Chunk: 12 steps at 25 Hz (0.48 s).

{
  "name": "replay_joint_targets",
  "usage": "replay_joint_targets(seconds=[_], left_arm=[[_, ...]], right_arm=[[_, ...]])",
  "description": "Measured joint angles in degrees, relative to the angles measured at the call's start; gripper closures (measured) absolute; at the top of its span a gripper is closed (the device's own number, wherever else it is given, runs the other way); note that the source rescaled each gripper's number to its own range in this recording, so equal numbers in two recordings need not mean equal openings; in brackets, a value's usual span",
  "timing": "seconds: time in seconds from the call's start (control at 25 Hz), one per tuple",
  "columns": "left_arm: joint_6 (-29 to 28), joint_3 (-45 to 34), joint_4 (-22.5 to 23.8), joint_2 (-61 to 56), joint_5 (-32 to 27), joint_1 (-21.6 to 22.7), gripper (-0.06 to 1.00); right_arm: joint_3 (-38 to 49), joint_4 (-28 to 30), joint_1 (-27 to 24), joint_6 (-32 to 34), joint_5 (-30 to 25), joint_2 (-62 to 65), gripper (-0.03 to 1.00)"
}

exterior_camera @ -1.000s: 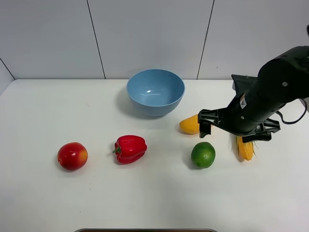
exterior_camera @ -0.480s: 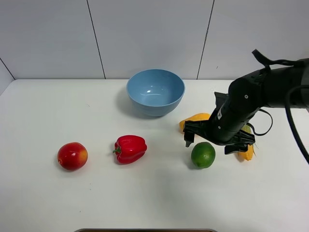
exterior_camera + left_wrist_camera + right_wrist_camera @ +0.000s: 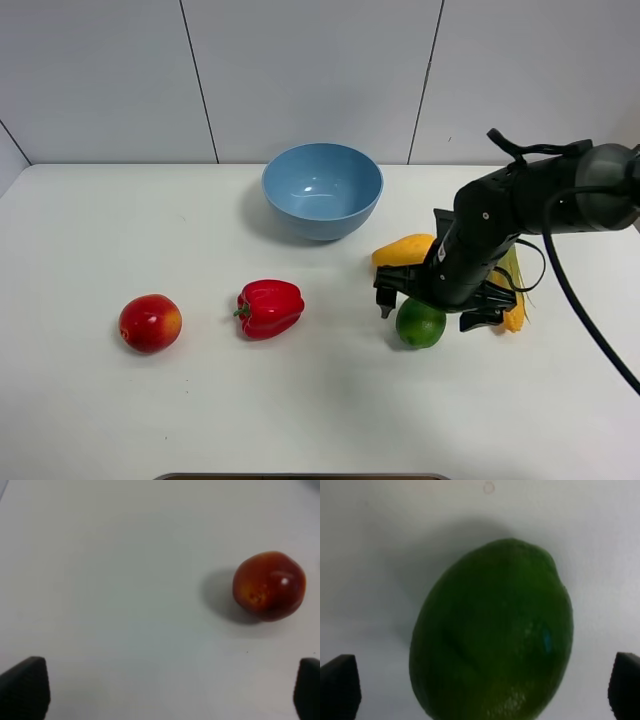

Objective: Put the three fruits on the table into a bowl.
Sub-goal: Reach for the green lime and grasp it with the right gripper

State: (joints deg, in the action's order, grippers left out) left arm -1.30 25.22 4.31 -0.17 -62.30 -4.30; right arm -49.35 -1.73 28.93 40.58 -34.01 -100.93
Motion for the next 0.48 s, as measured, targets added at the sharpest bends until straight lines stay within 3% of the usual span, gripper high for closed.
replay_joint_targets(seconds=[0.48], left_arm=[[-0.07, 0.0, 0.0, 0.0, 0.0, 0.0, -0.06]], right_arm=[[0.0, 1.39, -1.38, 0.0, 1.22, -3.25, -0.02]])
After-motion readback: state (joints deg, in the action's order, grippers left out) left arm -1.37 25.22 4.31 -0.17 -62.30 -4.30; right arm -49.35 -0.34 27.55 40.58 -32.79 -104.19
